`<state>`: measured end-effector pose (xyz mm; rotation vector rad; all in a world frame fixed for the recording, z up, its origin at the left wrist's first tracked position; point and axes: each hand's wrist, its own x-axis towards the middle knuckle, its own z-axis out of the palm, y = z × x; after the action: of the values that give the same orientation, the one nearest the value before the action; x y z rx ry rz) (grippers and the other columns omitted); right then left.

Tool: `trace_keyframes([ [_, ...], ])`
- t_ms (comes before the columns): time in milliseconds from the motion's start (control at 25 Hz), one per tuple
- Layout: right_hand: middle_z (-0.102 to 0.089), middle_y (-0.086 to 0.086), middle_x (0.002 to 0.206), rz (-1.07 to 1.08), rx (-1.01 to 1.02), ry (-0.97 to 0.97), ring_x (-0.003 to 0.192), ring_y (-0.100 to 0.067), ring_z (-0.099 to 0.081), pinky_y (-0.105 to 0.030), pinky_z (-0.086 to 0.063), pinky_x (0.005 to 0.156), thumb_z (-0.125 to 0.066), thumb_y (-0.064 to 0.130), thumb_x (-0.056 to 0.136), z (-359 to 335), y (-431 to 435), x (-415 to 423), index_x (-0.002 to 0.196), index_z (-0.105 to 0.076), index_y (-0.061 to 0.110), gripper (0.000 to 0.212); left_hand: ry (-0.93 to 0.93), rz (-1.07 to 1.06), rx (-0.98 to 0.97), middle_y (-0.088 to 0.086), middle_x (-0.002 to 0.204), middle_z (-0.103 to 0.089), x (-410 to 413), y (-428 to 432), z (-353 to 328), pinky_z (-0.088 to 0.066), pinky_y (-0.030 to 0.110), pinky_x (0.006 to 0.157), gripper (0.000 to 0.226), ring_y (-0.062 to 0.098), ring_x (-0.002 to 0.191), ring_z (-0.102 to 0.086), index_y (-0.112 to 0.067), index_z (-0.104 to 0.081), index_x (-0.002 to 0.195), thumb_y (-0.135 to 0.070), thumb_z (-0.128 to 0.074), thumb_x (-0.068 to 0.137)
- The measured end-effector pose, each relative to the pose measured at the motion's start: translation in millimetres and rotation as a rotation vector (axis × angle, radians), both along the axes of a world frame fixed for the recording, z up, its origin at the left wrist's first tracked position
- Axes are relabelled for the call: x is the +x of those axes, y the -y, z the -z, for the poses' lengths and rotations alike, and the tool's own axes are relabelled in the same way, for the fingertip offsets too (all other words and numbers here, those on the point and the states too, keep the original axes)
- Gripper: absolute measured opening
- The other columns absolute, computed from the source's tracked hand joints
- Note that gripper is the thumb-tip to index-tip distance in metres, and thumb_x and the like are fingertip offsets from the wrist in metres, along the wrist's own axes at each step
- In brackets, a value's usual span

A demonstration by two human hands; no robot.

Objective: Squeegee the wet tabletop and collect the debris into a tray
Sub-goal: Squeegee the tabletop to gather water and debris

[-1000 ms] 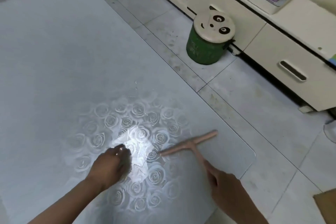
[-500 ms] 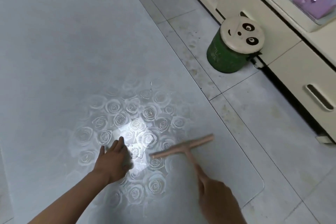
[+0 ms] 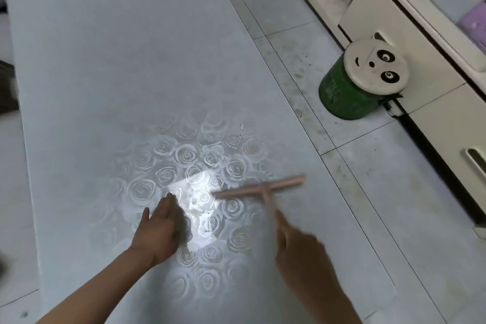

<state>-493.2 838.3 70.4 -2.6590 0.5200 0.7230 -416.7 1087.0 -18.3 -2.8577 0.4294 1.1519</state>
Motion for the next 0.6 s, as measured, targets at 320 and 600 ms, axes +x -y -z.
trace_keyframes([
  [320, -0.062, -0.012, 0.117, 0.019, 0.054, 0.015, 0.108, -0.032, -0.059, -0.034, -0.044, 0.088, -0.035, 0.010, 0.094, 16, -43, 104, 0.147, -0.024, 0.019, 0.055, -0.022, -0.033, 0.070, 0.012, 0.159, 0.015, 17, -28, 3, -0.006, 0.046, 0.119, 0.068, 0.026, 0.148, 0.009, -0.008, -0.004, 0.152, -0.027, -0.040, 0.097],
  [600, -0.063, -0.007, 0.108, 0.031, 0.203, -0.085, 0.099, -0.024, -0.062, -0.030, -0.045, 0.084, -0.034, 0.014, 0.094, 1, -119, 12, 0.150, 0.007, 0.036, 0.073, -0.035, -0.142, 0.077, 0.014, 0.159, 0.009, 23, -80, -7, -0.009, 0.046, 0.119, 0.064, 0.026, 0.148, 0.006, -0.006, -0.008, 0.151, -0.022, -0.037, 0.096],
])
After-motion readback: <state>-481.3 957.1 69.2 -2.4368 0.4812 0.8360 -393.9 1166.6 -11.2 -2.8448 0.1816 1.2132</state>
